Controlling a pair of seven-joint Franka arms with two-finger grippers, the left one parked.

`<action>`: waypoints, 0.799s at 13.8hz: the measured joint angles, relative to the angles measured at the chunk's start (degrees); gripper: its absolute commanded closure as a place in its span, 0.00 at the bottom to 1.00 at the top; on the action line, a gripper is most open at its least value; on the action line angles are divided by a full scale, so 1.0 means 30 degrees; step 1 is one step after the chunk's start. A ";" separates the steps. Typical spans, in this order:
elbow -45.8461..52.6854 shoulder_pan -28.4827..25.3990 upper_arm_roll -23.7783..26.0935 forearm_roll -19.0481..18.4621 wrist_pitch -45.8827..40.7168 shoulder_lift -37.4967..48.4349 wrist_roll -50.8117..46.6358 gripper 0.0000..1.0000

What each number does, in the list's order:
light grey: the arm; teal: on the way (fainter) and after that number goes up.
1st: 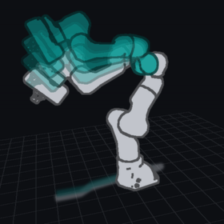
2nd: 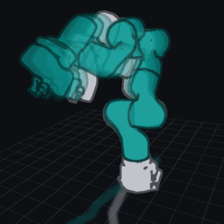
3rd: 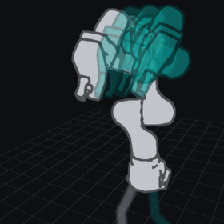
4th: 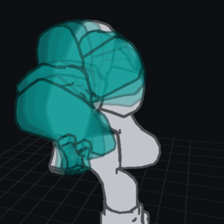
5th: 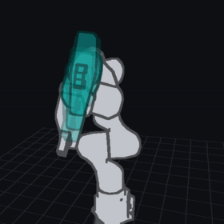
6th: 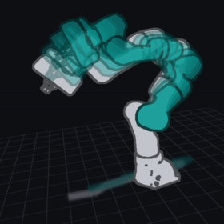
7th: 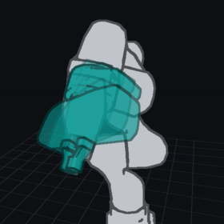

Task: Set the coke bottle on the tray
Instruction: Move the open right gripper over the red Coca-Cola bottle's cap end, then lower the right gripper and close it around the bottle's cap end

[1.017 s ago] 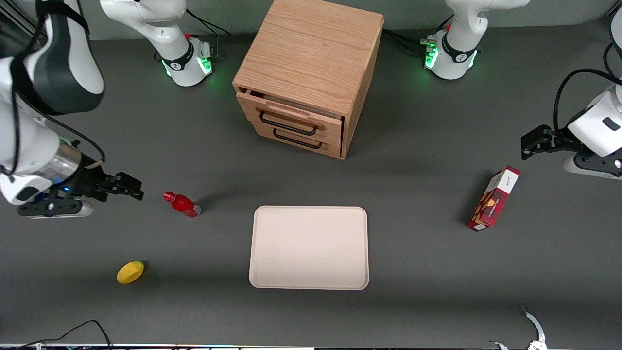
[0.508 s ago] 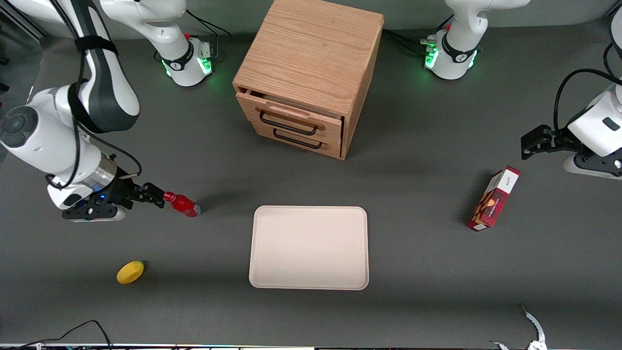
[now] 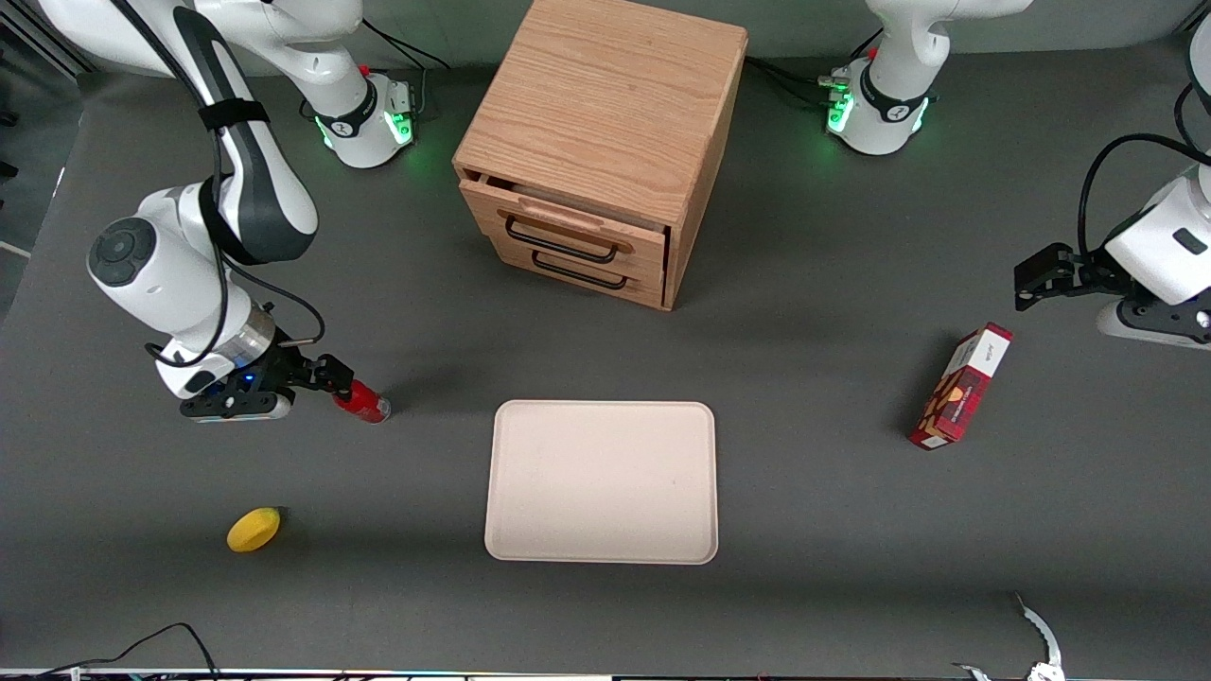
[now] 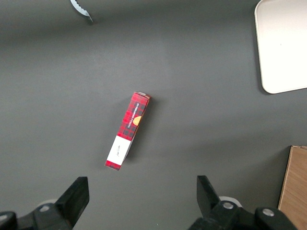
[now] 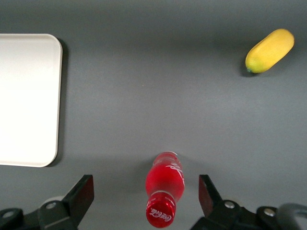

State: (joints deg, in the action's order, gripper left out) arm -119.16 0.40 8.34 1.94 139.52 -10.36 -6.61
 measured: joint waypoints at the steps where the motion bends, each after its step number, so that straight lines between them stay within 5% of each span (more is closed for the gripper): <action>1: -0.0312 -0.0001 0.0064 -0.0022 0.0328 0.0007 -0.0016 0.03; 11: -0.2249 0.0195 0.0103 -0.0800 0.1324 0.0269 -0.0025 0.09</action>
State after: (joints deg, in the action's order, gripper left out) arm -125.91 0.98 8.65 -0.46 143.50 -9.55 -6.68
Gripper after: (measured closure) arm 0.053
